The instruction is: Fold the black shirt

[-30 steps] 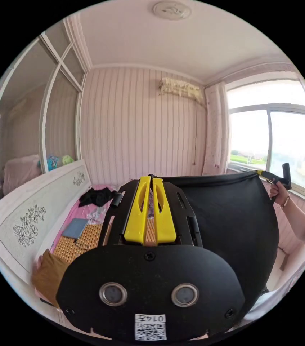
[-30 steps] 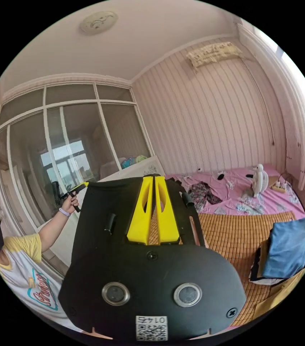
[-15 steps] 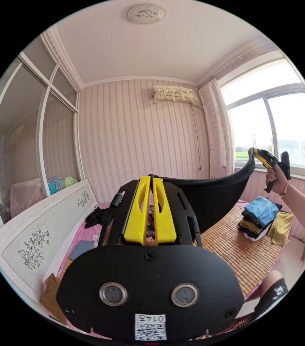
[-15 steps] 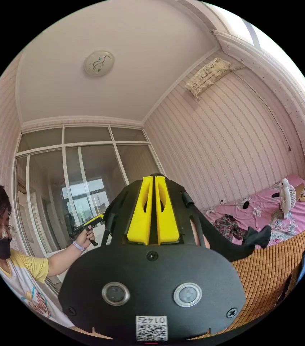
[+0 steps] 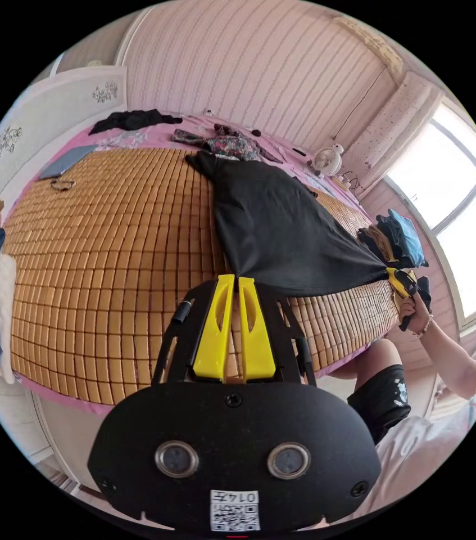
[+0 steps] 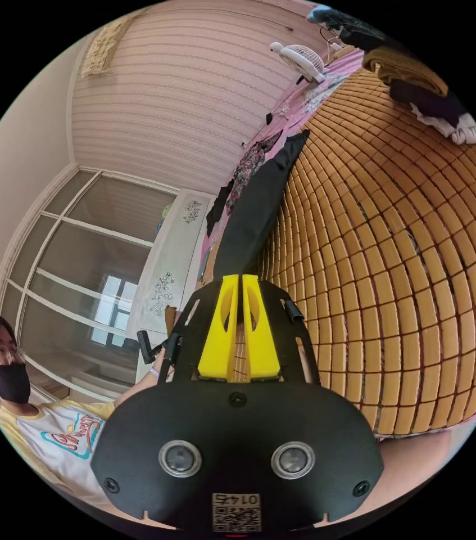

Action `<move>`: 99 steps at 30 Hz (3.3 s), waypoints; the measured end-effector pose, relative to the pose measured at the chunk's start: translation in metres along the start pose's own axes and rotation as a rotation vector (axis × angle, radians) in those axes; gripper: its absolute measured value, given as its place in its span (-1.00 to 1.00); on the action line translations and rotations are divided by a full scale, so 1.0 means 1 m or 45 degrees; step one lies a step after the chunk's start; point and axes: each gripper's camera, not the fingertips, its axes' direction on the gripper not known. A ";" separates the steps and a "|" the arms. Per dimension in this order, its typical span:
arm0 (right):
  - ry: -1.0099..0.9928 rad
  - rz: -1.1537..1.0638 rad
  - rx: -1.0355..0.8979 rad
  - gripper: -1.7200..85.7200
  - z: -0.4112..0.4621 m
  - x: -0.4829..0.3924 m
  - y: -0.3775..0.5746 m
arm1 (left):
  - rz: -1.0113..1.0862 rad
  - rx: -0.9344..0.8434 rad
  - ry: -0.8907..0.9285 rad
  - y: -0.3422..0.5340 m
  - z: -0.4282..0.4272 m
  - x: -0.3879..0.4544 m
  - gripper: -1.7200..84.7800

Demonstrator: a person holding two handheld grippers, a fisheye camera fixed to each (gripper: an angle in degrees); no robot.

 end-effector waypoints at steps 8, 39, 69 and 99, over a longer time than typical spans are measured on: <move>0.651 -0.171 -0.439 -0.93 0.024 0.010 0.007 | -0.159 -0.310 0.003 0.016 0.053 -0.037 -0.89; 0.667 -0.234 -0.487 -0.93 0.031 0.011 -0.015 | 0.036 -0.356 -0.105 0.014 0.096 -0.045 -0.92; 1.069 -0.364 -0.203 -0.84 0.160 0.090 -0.389 | 0.640 -0.342 -0.064 -0.166 0.331 0.094 -0.85; 0.919 -0.624 -0.132 -0.91 0.072 0.140 -0.234 | 0.945 -0.335 0.334 -0.308 0.478 0.372 -0.82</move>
